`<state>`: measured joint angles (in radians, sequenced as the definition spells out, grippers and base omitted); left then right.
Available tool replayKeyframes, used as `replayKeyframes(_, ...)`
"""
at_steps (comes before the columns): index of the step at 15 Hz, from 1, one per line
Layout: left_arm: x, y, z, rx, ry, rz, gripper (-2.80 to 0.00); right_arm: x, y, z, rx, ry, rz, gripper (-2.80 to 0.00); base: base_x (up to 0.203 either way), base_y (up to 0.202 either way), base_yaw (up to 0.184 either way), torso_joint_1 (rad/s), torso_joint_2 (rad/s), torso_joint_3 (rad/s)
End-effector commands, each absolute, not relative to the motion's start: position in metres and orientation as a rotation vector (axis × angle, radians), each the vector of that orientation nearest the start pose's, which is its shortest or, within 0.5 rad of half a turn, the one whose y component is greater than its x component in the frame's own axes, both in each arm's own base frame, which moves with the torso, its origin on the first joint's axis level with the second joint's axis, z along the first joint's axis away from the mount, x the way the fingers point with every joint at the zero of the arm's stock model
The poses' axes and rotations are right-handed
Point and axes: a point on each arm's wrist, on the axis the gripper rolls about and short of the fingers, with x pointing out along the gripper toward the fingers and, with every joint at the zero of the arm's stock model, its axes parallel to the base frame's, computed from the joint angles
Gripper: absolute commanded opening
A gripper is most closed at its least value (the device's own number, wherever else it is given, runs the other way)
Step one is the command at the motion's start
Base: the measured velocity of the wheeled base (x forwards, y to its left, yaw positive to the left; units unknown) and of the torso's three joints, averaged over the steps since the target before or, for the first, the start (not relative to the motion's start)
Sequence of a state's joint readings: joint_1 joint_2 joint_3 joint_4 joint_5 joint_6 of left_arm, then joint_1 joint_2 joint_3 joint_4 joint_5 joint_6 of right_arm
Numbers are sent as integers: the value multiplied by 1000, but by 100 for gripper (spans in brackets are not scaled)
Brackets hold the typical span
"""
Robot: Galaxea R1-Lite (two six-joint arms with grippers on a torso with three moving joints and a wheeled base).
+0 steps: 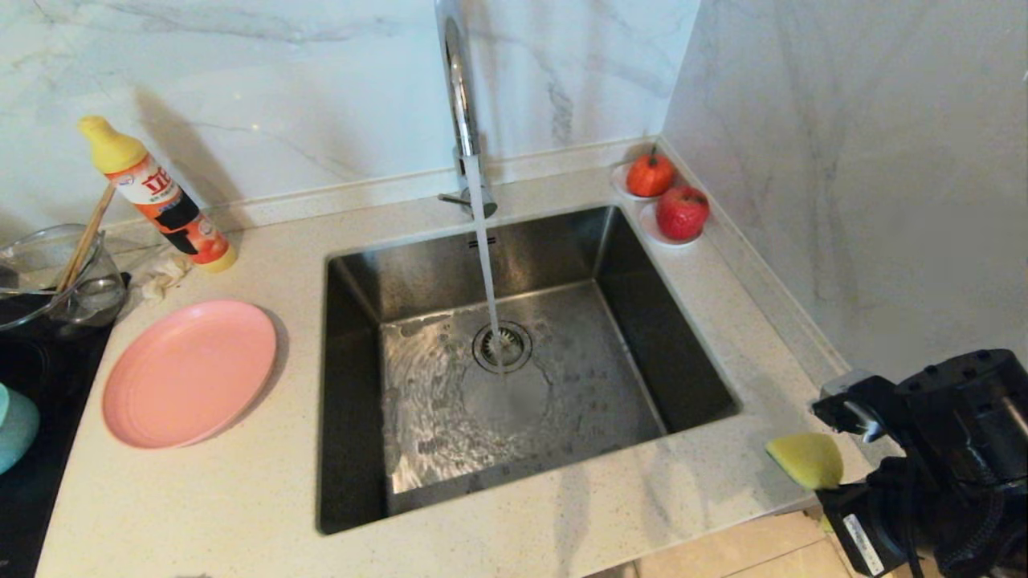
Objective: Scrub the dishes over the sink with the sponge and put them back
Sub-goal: Put down the sponge
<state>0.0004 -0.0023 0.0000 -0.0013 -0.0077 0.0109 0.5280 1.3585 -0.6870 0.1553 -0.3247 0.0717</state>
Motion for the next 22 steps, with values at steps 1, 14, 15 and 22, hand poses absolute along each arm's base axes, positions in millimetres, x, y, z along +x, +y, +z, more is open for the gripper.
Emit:
replayKeyframes(1, -23, 0, 76, 11, -3, -8, -280, 171, 86, 168, -265, 771, 144, -280, 0, 0, 0, 0, 0, 0)
replayKeyframes(14, -23, 0, 76, 11, -3, -6, -280, 210, 90, 142, -217, 805, 122, -280, 0, 0, 0, 0, 0, 0)
replayKeyframes(15, -23, 0, 76, 11, -3, -7, -280, 213, 90, 142, -208, 793, 118, -280, 0, 0, 0, 0, 0, 0)
replayKeyframes(22, -23, 0, 76, 11, -3, -6, -280, 242, 81, 155, -174, 713, 83, -280, 0, 0, 0, 0, 0, 0)
